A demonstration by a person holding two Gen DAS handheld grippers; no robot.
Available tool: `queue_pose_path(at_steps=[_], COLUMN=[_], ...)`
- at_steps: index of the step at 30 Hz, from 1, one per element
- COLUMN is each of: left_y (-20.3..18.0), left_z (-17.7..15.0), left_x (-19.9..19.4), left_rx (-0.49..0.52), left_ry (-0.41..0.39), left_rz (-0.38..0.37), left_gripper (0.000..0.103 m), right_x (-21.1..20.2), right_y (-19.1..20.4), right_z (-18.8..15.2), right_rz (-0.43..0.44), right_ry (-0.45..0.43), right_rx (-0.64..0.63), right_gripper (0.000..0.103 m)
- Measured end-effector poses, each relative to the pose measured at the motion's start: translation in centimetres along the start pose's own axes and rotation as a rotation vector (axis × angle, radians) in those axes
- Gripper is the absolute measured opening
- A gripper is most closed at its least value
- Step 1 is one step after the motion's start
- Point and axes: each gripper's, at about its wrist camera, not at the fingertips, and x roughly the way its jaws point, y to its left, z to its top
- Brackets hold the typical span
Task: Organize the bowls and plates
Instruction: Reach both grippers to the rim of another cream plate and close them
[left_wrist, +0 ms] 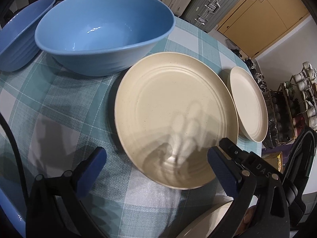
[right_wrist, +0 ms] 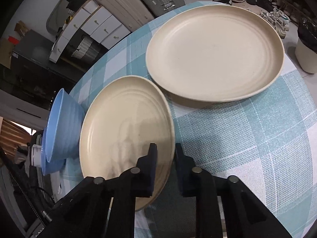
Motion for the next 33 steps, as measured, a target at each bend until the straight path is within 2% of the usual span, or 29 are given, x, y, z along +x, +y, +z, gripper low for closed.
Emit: queue_pose_path(at_steps=[1, 5, 15, 18, 19, 20, 22, 30, 33], left_y=[0.0, 0.0, -0.5, -0.8, -1.0, -1.2, -1.4, -0.5, -0.3], left_z=[0.1, 0.0, -0.3, -0.4, -0.5, -0.5, -0.6, -0.6, -0.5], left_x=[0.1, 0.2, 0.5, 0.9, 0.9, 1.0, 1.2, 1.8, 1.7], left_rx=[-0.001, 0.002, 0.024, 0.039, 0.045, 0.055, 0.063, 0.026, 0.023], left_ry=[0.001, 0.005, 0.009, 0.023, 0.024, 0.025, 0.025, 0.017, 0.015], left_rz=[0.000, 0.005, 0.006, -0.022, -0.030, -0.032, -0.018, 0.015, 0.021], left_gripper=[0.102, 0.102, 0.100, 0.097, 0.094, 0.086, 0.084, 0.056, 0.052], right_x=[0.0, -0.4, -1.5, -1.6, -1.6, -1.6, -1.9, -1.8, -1.9], right_y=[-0.1, -0.7, -1.8, -2.1, -2.2, -2.2, -2.6, -2.8, -2.8], right_z=[0.0, -0.1, -0.3, -0.4, -0.4, -0.4, -0.4, -0.2, 0.0], right_rz=[-0.009, -0.013, -0.044, -0.045, -0.046, -0.045, -0.045, -0.038, -0.038], right_ry=[-0.003, -0.010, 0.038, 0.056, 0.058, 0.063, 0.074, 0.114, 0.126], right_rx=[0.006, 0.006, -0.050, -0.069, -0.073, -0.076, -0.078, -0.112, -0.128], right_gripper=[0.007, 0.007, 0.006, 0.006, 0.006, 0.006, 0.006, 0.007, 0.007])
